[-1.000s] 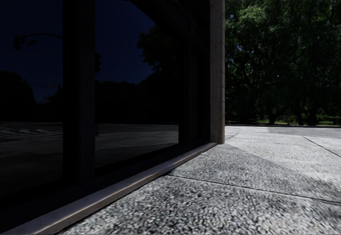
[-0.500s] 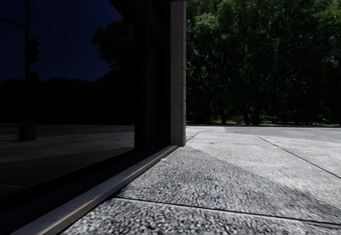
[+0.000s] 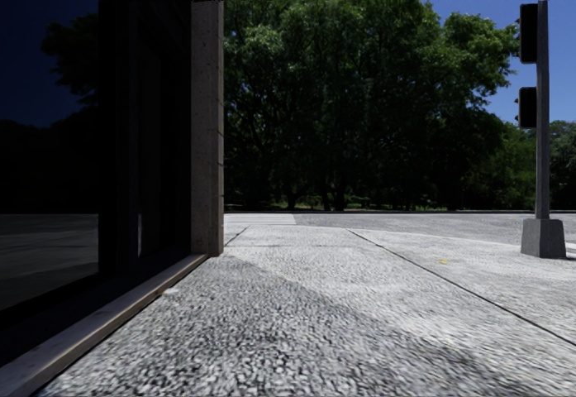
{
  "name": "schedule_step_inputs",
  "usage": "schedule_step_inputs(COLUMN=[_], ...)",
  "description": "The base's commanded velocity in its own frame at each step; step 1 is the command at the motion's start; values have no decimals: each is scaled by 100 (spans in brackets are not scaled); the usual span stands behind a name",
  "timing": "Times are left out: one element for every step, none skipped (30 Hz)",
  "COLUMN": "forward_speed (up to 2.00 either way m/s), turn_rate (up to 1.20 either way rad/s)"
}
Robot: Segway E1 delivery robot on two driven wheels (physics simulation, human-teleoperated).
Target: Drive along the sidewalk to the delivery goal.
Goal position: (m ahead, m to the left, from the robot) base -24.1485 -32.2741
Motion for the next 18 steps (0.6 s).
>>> schedule_step_inputs(forward_speed=[133, 133, 133, 133, 133, 133, 133, 133, 134, 134, 134, 134, 134, 135, 135, 136, 137, 140], turn_rate=[-64, -64, -64, -64, -64, -64, -64, -64, -64, -64, -64, -64, -64, -64, -64, -64, -64, -64])
